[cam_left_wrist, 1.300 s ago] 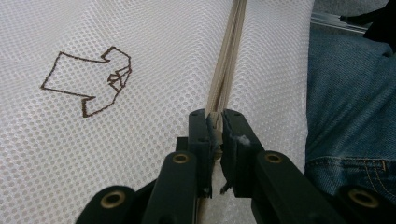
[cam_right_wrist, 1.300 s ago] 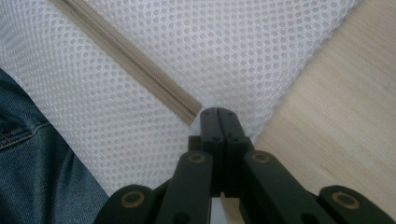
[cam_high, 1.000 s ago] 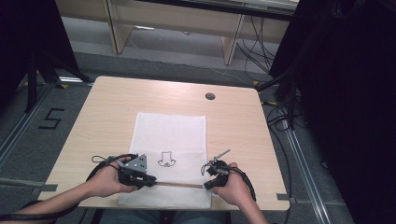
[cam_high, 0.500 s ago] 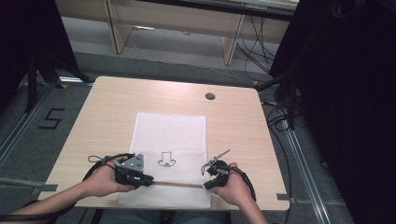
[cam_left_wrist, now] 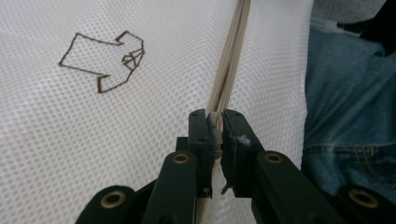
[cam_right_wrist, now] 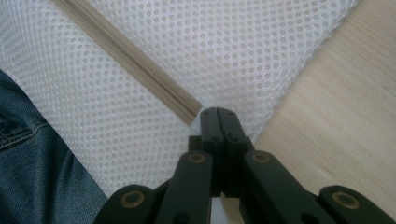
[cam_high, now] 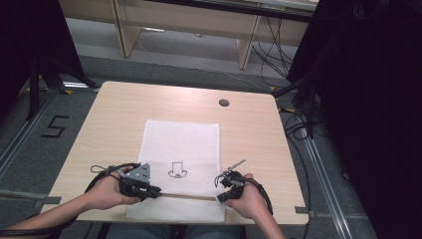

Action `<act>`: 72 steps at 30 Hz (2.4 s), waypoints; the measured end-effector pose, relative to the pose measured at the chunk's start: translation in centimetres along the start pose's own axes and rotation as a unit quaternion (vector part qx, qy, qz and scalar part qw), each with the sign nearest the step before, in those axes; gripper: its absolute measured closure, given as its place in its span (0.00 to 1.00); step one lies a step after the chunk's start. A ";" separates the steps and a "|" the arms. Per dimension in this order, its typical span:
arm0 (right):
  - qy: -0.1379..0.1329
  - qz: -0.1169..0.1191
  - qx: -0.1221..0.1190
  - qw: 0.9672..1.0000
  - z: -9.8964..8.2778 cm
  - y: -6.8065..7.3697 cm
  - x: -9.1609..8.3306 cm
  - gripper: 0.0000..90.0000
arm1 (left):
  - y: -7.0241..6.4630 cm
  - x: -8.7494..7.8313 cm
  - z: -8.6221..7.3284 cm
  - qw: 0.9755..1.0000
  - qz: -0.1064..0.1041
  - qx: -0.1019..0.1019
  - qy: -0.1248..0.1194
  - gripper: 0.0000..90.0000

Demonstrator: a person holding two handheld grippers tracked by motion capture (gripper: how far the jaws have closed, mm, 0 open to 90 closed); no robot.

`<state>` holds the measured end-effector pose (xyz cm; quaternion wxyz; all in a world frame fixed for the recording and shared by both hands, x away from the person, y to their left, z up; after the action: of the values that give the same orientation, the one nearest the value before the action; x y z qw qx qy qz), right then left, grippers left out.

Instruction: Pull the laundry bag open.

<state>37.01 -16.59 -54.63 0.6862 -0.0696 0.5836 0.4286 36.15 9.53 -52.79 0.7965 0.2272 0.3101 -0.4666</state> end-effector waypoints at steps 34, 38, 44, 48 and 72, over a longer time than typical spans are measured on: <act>-0.001 0.000 -0.008 1.000 0.0 0.0 0.0 1.00 | 1.2 -1.2 -1.1 1.000 0.014 -0.014 -0.005 0.91; -0.002 0.000 -0.002 1.000 0.0 0.1 0.0 1.00 | 1.4 -1.4 -1.6 1.000 0.020 -0.007 0.002 0.91; 0.000 0.002 0.009 1.000 -0.1 0.2 0.0 1.00 | 1.8 -1.8 -2.1 1.000 0.016 -0.027 0.001 0.91; -0.005 -0.002 -0.008 1.000 0.0 0.0 0.0 1.00 | 2.2 -2.1 -2.5 0.999 0.027 -0.022 0.005 0.91; -0.003 -0.017 -0.013 1.000 0.1 -0.3 -0.2 1.00 | 3.4 -3.1 -4.1 0.998 0.048 -0.024 0.024 0.91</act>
<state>37.34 -16.82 -54.57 0.6942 -0.0868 0.5743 0.4251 36.87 15.67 -53.25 0.8155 0.2334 0.3293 -0.4149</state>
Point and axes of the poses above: each handheld gripper's, and its own axes: x roughly forward along the jaws, z roughly out of its top, y roughly to its left, the point moved 7 cm from there along x, roughly forward along the jaws, and after that the axes turned 14 degrees about z, right-handed, at the moved point
